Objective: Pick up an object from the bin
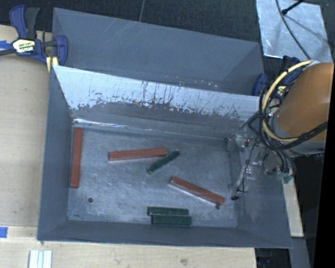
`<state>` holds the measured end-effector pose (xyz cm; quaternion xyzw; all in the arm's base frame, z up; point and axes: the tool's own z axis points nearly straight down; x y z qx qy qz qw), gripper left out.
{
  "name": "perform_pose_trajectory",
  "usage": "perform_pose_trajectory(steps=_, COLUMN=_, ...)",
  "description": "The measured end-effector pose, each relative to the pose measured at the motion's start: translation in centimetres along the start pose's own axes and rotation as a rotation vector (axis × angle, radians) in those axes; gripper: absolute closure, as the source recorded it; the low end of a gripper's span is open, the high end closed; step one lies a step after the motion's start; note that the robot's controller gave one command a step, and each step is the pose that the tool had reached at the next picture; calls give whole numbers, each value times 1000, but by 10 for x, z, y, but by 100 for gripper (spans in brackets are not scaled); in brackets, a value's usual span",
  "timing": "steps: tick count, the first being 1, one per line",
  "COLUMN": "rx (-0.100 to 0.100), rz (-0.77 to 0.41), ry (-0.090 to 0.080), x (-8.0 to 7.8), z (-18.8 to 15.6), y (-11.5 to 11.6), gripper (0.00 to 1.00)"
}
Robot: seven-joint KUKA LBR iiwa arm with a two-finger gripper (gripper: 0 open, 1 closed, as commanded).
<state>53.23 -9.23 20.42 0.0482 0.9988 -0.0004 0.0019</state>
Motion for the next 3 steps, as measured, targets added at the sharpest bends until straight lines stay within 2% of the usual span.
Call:
perform_pose_trajectory(steps=1, rx=-1, rz=-204, ry=3, x=7, z=135, y=14, gripper=0)
perform_pose_trajectory(steps=2, rx=0, rz=-206, ry=-1, x=5, z=133, y=14, gripper=100)
perform_pose_trajectory(steps=3, rx=0, rz=-182, ry=0, x=5, z=-6, y=19, gripper=100)
